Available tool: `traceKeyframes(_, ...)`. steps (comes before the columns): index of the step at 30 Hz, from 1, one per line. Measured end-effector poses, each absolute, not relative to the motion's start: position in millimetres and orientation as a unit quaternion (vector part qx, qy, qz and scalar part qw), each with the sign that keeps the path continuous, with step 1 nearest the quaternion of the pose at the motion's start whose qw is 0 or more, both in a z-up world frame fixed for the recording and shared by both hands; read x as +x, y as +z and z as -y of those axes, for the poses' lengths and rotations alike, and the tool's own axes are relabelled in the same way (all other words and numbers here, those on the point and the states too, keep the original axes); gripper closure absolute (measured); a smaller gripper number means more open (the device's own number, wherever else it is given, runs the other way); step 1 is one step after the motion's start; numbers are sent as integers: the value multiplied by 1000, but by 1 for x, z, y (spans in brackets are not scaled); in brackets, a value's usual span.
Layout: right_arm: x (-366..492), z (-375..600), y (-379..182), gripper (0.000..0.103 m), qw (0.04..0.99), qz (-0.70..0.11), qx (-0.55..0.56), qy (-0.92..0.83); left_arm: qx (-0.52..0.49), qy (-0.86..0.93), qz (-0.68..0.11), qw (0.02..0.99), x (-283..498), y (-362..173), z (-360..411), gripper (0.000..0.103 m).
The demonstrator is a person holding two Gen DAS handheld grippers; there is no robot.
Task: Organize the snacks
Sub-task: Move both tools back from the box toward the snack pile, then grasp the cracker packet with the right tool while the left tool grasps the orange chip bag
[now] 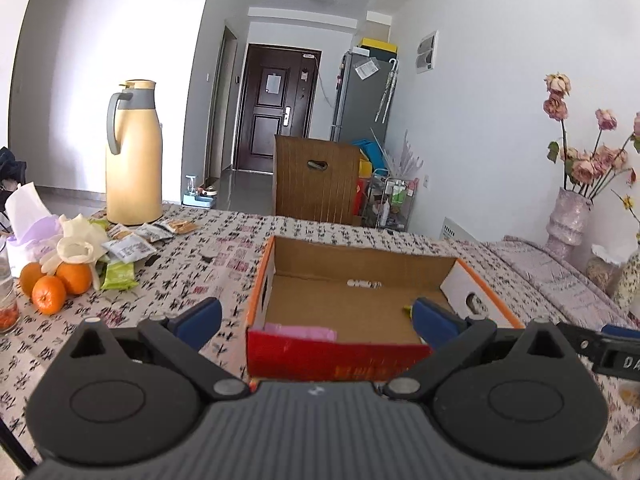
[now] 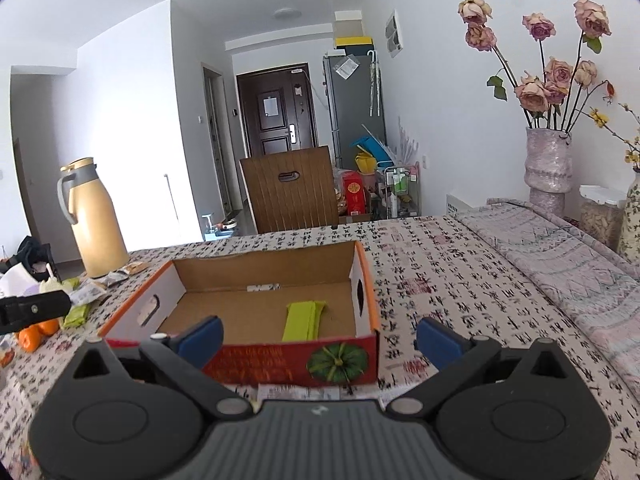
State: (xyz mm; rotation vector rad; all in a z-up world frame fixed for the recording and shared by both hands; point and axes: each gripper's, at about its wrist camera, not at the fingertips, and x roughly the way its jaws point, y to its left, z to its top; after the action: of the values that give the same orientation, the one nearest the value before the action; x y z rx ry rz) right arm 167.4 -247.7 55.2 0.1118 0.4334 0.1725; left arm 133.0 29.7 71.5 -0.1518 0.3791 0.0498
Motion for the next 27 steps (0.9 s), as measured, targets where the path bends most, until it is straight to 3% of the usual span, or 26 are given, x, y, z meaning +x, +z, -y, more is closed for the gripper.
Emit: traceKeyframes(27,104,272,-28,0,949,-306,-5,78,-70,-2,-268,961,71,-4,-42,0)
